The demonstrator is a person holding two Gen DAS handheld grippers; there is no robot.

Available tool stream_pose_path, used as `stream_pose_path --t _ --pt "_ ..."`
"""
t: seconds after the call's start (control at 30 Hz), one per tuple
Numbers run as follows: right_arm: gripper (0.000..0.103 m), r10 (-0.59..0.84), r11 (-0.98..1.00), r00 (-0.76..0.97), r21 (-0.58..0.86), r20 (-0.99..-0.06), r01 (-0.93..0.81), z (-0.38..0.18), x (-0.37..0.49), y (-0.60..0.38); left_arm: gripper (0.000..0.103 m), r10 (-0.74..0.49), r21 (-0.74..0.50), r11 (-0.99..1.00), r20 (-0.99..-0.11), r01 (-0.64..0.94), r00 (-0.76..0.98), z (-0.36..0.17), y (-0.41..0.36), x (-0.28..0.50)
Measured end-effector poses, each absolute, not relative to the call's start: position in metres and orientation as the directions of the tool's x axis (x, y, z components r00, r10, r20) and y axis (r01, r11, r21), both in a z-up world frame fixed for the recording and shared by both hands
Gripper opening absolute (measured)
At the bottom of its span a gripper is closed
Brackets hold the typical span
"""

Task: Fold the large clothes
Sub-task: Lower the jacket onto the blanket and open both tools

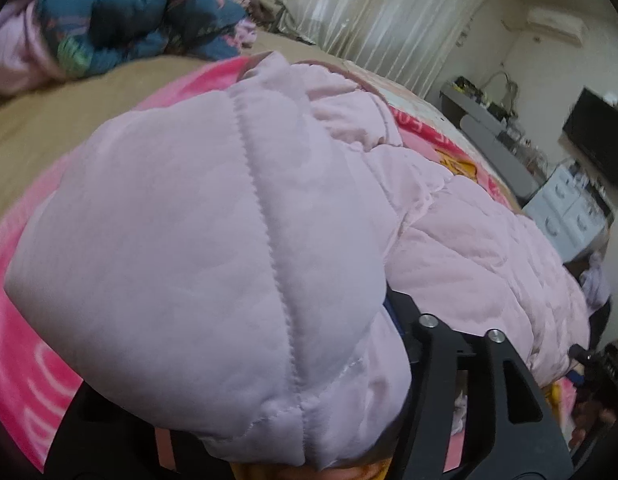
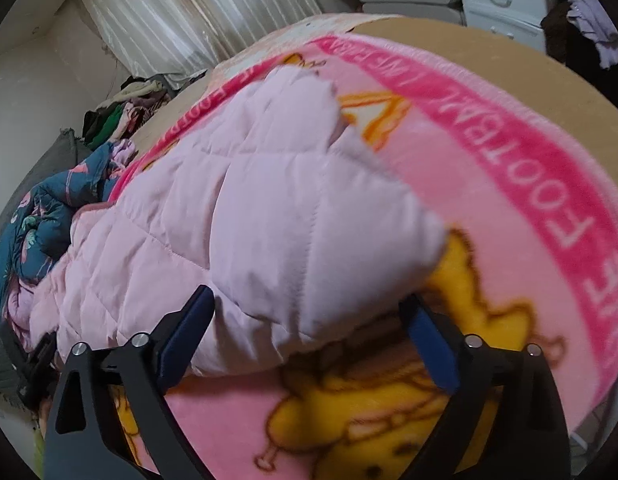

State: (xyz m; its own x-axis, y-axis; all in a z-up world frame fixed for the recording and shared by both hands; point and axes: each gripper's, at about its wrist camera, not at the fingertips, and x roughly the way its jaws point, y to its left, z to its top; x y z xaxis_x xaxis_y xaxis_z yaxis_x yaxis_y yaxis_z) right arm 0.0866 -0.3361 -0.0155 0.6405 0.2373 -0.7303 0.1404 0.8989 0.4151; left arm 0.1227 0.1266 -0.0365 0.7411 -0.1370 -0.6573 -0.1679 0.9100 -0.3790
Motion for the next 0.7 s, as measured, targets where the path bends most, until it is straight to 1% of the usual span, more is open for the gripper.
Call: stream_pose_path --t 0.03,0.1,0.13,0.17,0.2,0.23,0.3,0.43,0.47,0.53,0.63,0.7 --pt "0.095 0.226 0.899 0.647 0.411 -0.728 0.149 -0.013 0.082 -0.34 0.055 -0.154 -0.406 0.898 -0.652 -0.17 0.743 -0.042 0.13 0.12" --pt "0.095 0.214 0.899 0.658 0.409 -0.722 0.157 -0.012 0.072 -0.349 0.064 -0.198 -0.475 0.861 -0.644 -0.184 0.739 -0.053 0.142 0.115" --pt "0.095 0.208 0.899 0.665 0.408 -0.717 0.159 -0.009 0.068 -0.352 0.066 -0.22 -0.505 0.842 -0.641 -0.189 0.735 -0.057 0.146 0.114" --pt "0.095 0.198 0.901 0.671 0.403 -0.714 0.163 -0.007 0.064 -0.355 0.074 -0.258 -0.556 0.806 -0.64 -0.204 0.724 -0.064 0.156 0.111" --pt "0.095 0.193 0.901 0.676 0.401 -0.711 0.164 -0.007 0.06 -0.359 0.087 -0.266 -0.569 0.791 -0.648 -0.223 0.713 -0.066 0.162 0.108" --pt "0.096 0.189 0.902 0.68 0.398 -0.708 0.164 -0.005 0.056 -0.361 0.091 -0.265 -0.571 0.786 -0.656 -0.236 0.707 -0.066 0.166 0.105" --pt "0.097 0.17 0.908 0.688 0.383 -0.705 0.169 -0.002 0.048 -0.366 0.091 -0.265 -0.569 0.79 -0.652 -0.228 0.71 -0.056 0.174 0.094" --pt "0.098 0.138 0.921 0.72 0.355 -0.68 0.159 0.016 0.032 -0.368 0.092 -0.224 -0.52 0.821 -0.675 -0.237 0.703 -0.029 0.176 0.068" --pt "0.098 0.13 0.927 0.735 0.345 -0.666 0.149 0.023 0.026 -0.367 0.094 -0.196 -0.492 0.836 -0.681 -0.242 0.705 -0.02 0.176 0.06" --pt "0.099 0.116 0.939 0.758 0.321 -0.642 0.127 0.035 0.017 -0.361 0.094 -0.127 -0.435 0.863 -0.68 -0.258 0.722 -0.003 0.177 0.045" --pt "0.099 0.111 0.956 0.793 0.283 -0.599 0.08 0.055 0.002 -0.348 0.094 -0.058 -0.386 0.886 -0.644 -0.258 0.763 0.027 0.178 0.021" --pt "0.099 0.119 0.963 0.815 0.265 -0.567 0.043 0.068 -0.008 -0.337 0.094 0.002 -0.318 0.916 -0.607 -0.246 0.795 0.049 0.17 0.005"
